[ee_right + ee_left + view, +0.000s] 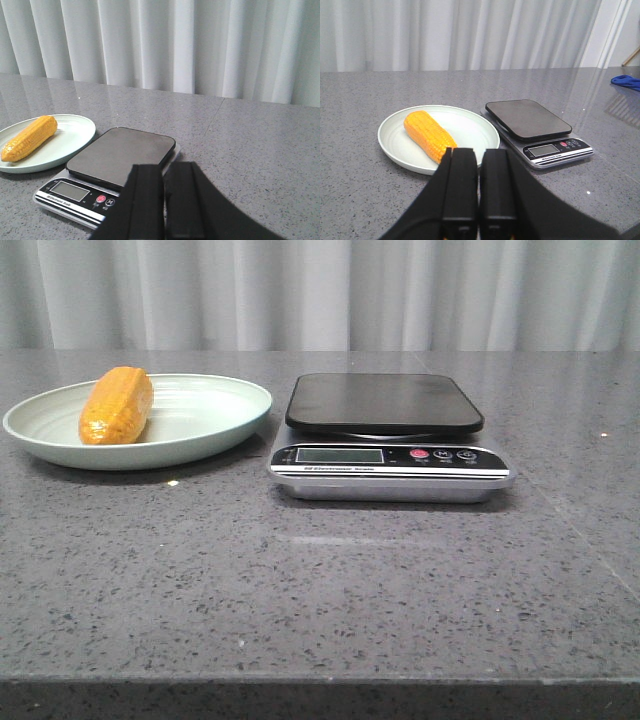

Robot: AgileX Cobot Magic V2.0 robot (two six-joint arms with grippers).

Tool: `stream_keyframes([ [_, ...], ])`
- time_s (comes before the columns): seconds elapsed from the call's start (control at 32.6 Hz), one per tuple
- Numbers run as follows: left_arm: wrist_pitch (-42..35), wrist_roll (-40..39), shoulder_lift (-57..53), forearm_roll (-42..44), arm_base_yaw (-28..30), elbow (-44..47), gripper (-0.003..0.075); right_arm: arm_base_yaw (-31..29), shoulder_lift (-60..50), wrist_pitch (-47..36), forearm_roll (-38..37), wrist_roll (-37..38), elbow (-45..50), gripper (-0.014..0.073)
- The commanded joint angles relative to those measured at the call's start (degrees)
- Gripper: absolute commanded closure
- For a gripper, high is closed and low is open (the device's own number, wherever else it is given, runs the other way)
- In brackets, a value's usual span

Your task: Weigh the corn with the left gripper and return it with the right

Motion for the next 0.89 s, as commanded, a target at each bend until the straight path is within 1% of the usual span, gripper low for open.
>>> stream_keyframes([
  [0.0, -4.4, 0.0, 0.9, -0.2, 0.9, 0.2, 0.0594, -0.4, 0.3, -4.8, -0.4, -0.4, -1.5, 0.0409],
  [0.06, -4.7, 0.0, 0.9, -0.6, 3.1, 2.3, 0.0594, -0.4, 0.3, -4.8, -0.4, -0.4, -1.5, 0.0409],
  [0.12, -6.1, 0.0, 0.9, 0.7, 6.8, 4.5, 0.0594, -0.4, 0.3, -4.8, -0.4, -0.4, -1.5, 0.0409],
  [0.21, -10.2, 3.0, 0.9, -1.1, 14.5, 8.0, 0.0594, -0.4, 0.3, -4.8, -0.4, -0.4, -1.5, 0.0409],
  [0.28, -15.5, 8.5, 0.9, -5.6, 19.5, 10.8, 0.0594, -0.4, 0.3, -4.8, -0.4, -0.4, -1.5, 0.0409],
  [0.34, -21.3, 13.5, 0.9, -8.1, 23.8, 14.0, 0.0594, -0.4, 0.3, -4.8, -0.4, -0.4, -1.5, 0.0409],
  [0.43, -29.5, 13.6, 0.2, -8.2, 29.5, 19.2, 0.0594, -0.4, 0.3, -4.8, -0.4, -0.4, -1.5, 0.0409],
  [0.58, -35.6, 13.4, -2.4, -8.5, 35.8, 23.5, 0.0594, -0.4, 0.3, -4.8, -0.4, -0.4, -1.5, 0.0409],
  [0.61, -34.2, 13.4, -2.3, -8.3, 36.9, 23.2, 0.0594, -0.4, 0.3, -4.7, -0.4, -0.4, -1.5, 0.0409],
  [0.68, -34.8, 13.4, -2.3, -8.2, 39.0, 23.3, 0.0594, -0.4, 0.4, -4.8, -0.4, -0.4, -1.5, 0.0409],
  [0.77, -34.8, 13.4, -2.3, -7.9, 39.5, 23.3, 0.0594, -0.4, 0.4, -4.7, -0.4, -0.4, -1.5, 0.0409],
  [0.86, -34.8, 13.4, -2.3, -7.8, 38.4, 23.3, 0.0594, -0.4, 0.4, -4.7, -0.4, -0.4, -1.5, 0.0409],
])
